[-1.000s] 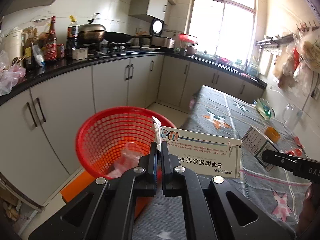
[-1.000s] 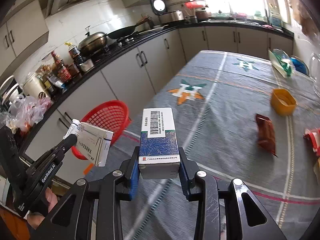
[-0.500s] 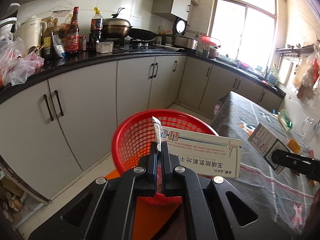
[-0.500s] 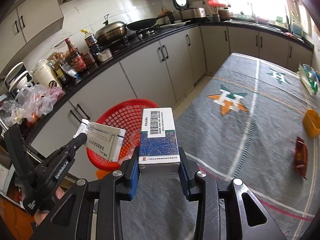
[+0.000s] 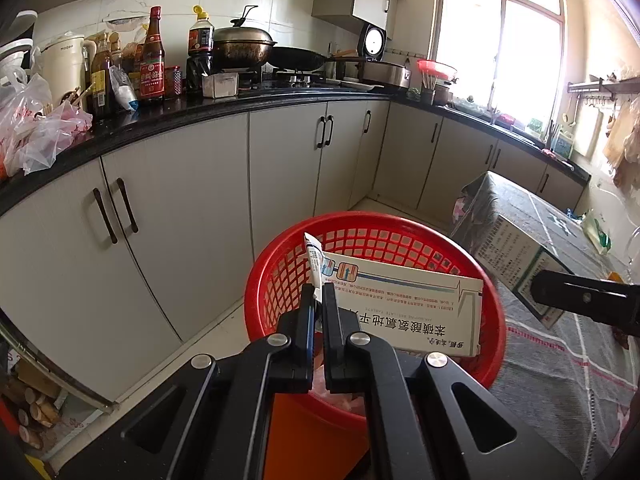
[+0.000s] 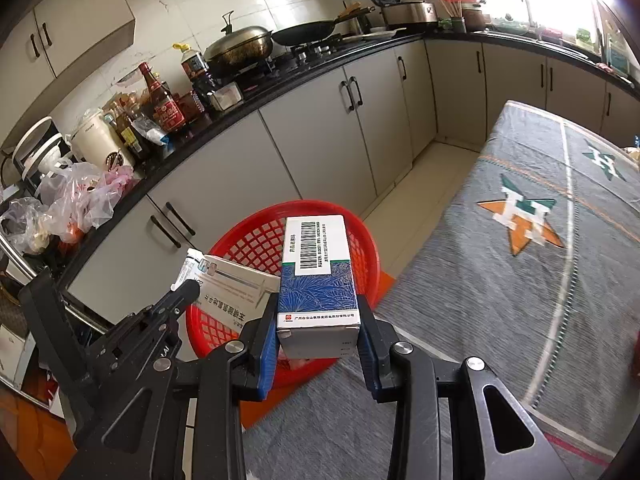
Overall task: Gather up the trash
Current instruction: 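Carry both medicine boxes over the red basket, then open both grippers over the red basket to drop the boxes, then move both open grippers back toward the table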
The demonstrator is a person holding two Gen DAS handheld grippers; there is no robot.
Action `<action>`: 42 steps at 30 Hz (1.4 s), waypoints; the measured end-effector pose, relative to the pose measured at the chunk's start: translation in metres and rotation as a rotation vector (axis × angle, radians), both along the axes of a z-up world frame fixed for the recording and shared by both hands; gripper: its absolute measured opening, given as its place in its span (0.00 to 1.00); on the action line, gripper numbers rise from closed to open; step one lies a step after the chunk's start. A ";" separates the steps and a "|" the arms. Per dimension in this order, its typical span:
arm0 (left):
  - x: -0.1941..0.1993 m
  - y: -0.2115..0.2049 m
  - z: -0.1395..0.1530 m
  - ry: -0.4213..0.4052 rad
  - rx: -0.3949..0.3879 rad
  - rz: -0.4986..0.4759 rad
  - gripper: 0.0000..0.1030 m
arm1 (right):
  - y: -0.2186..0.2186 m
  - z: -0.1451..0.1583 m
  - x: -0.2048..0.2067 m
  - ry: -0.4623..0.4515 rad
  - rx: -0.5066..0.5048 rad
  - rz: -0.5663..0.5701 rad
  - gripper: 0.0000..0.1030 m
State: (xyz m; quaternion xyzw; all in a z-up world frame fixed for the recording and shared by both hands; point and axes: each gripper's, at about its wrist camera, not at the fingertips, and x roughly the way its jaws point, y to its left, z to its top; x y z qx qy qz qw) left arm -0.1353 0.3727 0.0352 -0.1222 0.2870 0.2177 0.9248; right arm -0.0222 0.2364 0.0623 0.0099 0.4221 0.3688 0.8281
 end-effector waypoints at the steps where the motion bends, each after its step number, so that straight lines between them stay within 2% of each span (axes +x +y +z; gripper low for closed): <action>1: 0.001 0.000 -0.001 0.002 0.002 0.000 0.03 | 0.003 -0.002 0.002 0.005 0.000 0.003 0.37; 22: 0.008 0.013 -0.009 0.014 0.016 0.001 0.03 | 0.035 -0.019 0.020 0.050 -0.021 0.020 0.39; 25: 0.006 0.014 -0.006 0.001 0.029 0.009 0.12 | 0.036 -0.018 0.021 0.050 -0.017 0.023 0.39; 26: 0.006 0.014 -0.005 -0.002 0.027 0.008 0.18 | 0.036 -0.016 0.022 0.048 -0.010 0.022 0.39; 27: 0.005 0.015 -0.004 -0.003 0.024 0.006 0.28 | 0.036 -0.015 0.022 0.046 -0.006 0.020 0.39; 29: 0.003 0.015 -0.002 -0.016 0.029 0.018 0.40 | 0.033 -0.011 0.021 0.041 0.007 0.022 0.39; 42: -0.029 -0.007 0.017 -0.068 0.031 0.006 0.43 | -0.005 -0.001 -0.005 0.027 0.040 0.009 0.40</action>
